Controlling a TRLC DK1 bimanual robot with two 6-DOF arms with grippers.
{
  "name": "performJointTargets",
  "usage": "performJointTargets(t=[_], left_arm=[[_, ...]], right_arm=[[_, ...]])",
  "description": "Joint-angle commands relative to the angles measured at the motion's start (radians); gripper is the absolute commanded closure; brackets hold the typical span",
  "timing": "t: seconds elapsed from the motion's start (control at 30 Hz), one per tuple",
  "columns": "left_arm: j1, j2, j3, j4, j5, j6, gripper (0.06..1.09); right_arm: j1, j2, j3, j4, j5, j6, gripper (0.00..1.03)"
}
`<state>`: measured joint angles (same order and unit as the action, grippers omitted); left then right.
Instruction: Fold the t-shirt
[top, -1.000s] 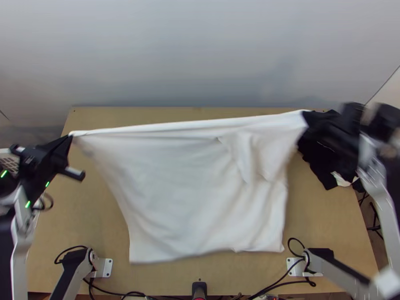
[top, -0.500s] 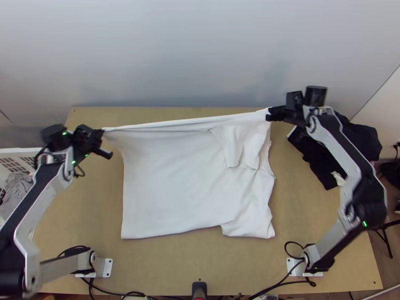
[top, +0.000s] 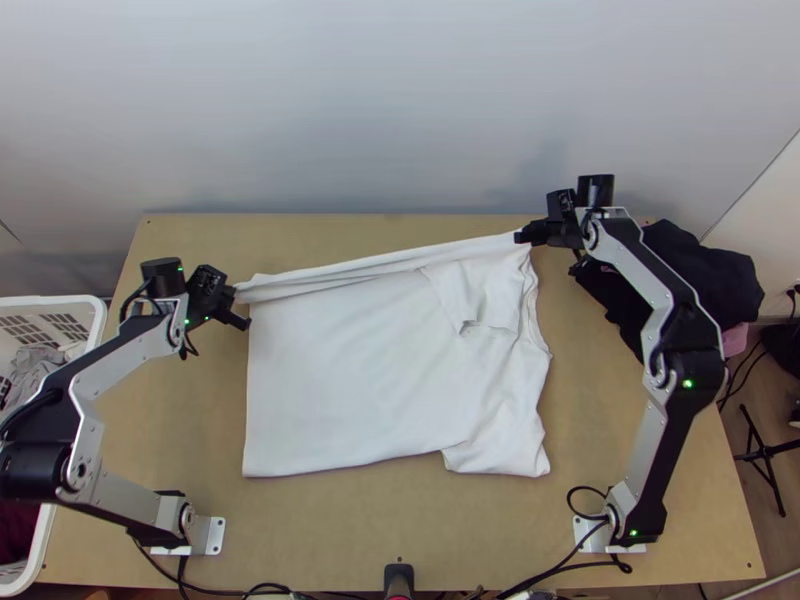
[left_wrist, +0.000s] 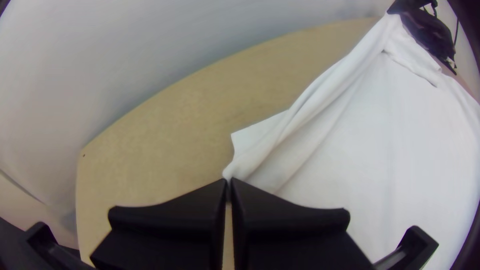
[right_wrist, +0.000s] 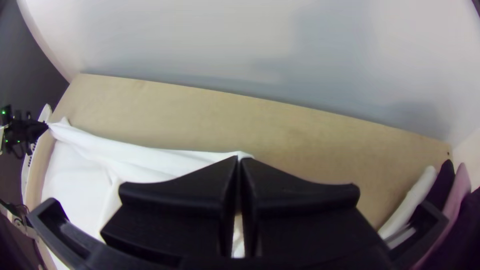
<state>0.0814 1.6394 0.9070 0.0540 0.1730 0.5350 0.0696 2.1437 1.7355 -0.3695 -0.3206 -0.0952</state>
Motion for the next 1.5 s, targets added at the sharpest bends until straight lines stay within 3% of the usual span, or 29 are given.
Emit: performJointTargets(t=[0.0, 0.13, 0.3, 0.67, 0.97, 1.23, 1.27, 1.37, 1.43, 1.47], left_arm=[[-0.031, 0.048, 0.061, -0.029, -0.027, -0.003, 1.05], [-0.051, 0.037, 0.095, -0.148, -0.027, -0.009, 1.05], [-0.089, -0.075, 0.053, -0.23, -0.017, -0.059, 1.05], [-0.177, -0.208, 0.044, -0.344, -0.013, -0.138, 1.05], [-0.178, -0.197, -0.017, -0.353, -0.027, -0.119, 1.05], [-0.15, -0.17, -0.092, -0.306, -0.036, -0.093, 1.04], [-0.147, -0.167, -0.099, -0.299, -0.036, -0.092, 1.0], [-0.135, -0.15, -0.106, -0.309, -0.055, -0.081, 0.57], [-0.12, -0.153, -0.114, -0.31, -0.058, -0.081, 0.39], [-0.115, -0.159, -0.117, -0.313, -0.058, -0.079, 0.24]], right_arm=[[0.006, 0.139, 0.168, -0.105, 0.014, -0.001, 1.0], [0.009, 0.116, 0.203, -0.238, 0.012, 0.006, 1.0], [0.012, -0.024, 0.108, -0.373, 0.009, 0.005, 1.0], [0.056, -0.304, -0.179, -0.373, 0.003, 0.028, 1.0], [0.032, -0.289, -0.304, -0.318, 0.005, 0.015, 1.0], [0.024, -0.212, -0.294, -0.233, 0.005, 0.014, 0.98], [0.024, -0.199, -0.287, -0.23, 0.005, 0.015, 0.93], [0.022, -0.165, -0.271, -0.23, 0.005, 0.023, 0.66], [0.021, -0.162, -0.271, -0.23, 0.006, 0.026, 0.55], [0.021, -0.163, -0.271, -0.235, 0.006, 0.028, 0.49]])
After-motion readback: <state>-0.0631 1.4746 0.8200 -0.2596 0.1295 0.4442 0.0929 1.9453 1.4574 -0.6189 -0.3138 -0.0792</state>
